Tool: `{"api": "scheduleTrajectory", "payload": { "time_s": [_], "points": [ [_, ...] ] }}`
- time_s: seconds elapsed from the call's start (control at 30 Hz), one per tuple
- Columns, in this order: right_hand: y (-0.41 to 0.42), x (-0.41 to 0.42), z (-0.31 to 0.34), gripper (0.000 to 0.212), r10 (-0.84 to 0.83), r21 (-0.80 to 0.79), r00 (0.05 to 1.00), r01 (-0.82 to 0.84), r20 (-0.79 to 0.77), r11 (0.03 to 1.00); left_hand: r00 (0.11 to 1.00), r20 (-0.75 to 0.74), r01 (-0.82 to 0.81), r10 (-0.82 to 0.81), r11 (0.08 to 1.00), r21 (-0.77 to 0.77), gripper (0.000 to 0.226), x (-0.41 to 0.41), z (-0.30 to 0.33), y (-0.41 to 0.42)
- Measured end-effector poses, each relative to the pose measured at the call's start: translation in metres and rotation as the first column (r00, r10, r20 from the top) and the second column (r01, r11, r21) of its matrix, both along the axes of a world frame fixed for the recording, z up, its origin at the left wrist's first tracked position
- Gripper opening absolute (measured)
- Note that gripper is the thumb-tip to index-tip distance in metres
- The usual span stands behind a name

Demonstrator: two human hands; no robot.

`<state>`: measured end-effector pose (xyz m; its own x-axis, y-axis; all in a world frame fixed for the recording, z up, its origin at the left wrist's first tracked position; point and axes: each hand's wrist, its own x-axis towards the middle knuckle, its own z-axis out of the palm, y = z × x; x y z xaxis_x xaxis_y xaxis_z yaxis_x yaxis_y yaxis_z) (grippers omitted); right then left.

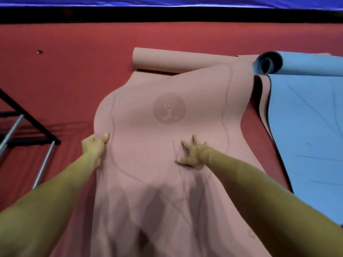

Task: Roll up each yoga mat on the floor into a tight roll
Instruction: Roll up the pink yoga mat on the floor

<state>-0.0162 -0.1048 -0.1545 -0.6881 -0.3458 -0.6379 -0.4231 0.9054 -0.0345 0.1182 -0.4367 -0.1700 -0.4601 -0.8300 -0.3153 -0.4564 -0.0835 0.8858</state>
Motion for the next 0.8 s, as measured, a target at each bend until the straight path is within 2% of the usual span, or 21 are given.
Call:
{"api": "scheduleTrajectory", "payload": {
  "time_s": [0.07,0.1,0.17,0.23,0.3,0.4,0.47,0.57,0.67,0.73,0.8],
  "points": [
    [0.004,0.008,-0.011,0.112,0.047,0.03,0.998,-0.046,-0.038,0.998,0.945,0.327,0.086,-0.023,0.98,-0.181,0.054,0.01,-0.005,-0.005],
    [0.004,0.013,-0.013,0.113,0.05,0.028,0.997,-0.049,-0.051,0.998,0.901,0.434,0.137,-0.019,0.96,-0.242,0.071,0.013,-0.002,-0.005],
    [0.008,0.024,-0.008,0.106,0.013,-0.011,0.999,-0.013,-0.05,1.0,0.867,0.497,0.254,-0.043,0.895,-0.366,0.08,0.016,0.009,0.008],
    [0.015,0.037,0.001,0.095,-0.029,-0.071,0.998,0.025,-0.059,0.997,0.843,0.513,0.435,-0.161,0.765,-0.475,0.068,0.02,0.013,0.027],
    [0.022,0.05,0.017,0.088,-0.034,-0.139,0.997,0.023,-0.074,0.99,0.805,0.505,0.565,-0.311,0.661,-0.494,0.051,0.027,0.015,0.046],
    [0.029,0.07,0.049,0.086,-0.01,-0.248,0.995,-0.015,-0.1,0.969,0.745,0.359,0.667,-0.562,0.645,-0.374,0.032,0.04,0.026,0.077],
    [0.038,0.087,0.074,0.081,-0.017,-0.324,0.991,-0.026,-0.129,0.946,0.717,0.298,0.696,-0.63,0.637,-0.331,0.025,0.052,0.041,0.104],
    [0.068,0.131,0.113,0.07,-0.079,-0.426,0.989,0.017,-0.126,0.904,0.72,0.19,0.69,-0.667,0.66,-0.298,0.016,0.08,0.066,0.151],
    [0.115,0.2,0.15,0.056,-0.135,-0.481,0.981,0.052,-0.139,0.875,0.71,0.159,0.702,-0.686,0.671,-0.239,0.004,0.127,0.089,0.202],
    [0.156,0.258,0.162,0.055,-0.082,-0.437,0.98,-0.005,-0.18,0.9,0.694,0.167,0.719,-0.7,0.665,-0.202,0.007,0.169,0.097,0.237],
    [0.201,0.314,0.16,0.064,0.026,-0.385,0.97,-0.119,-0.24,0.915,0.641,0.258,0.768,-0.723,0.605,-0.212,0.013,0.217,0.101,0.276]
  ]
}}
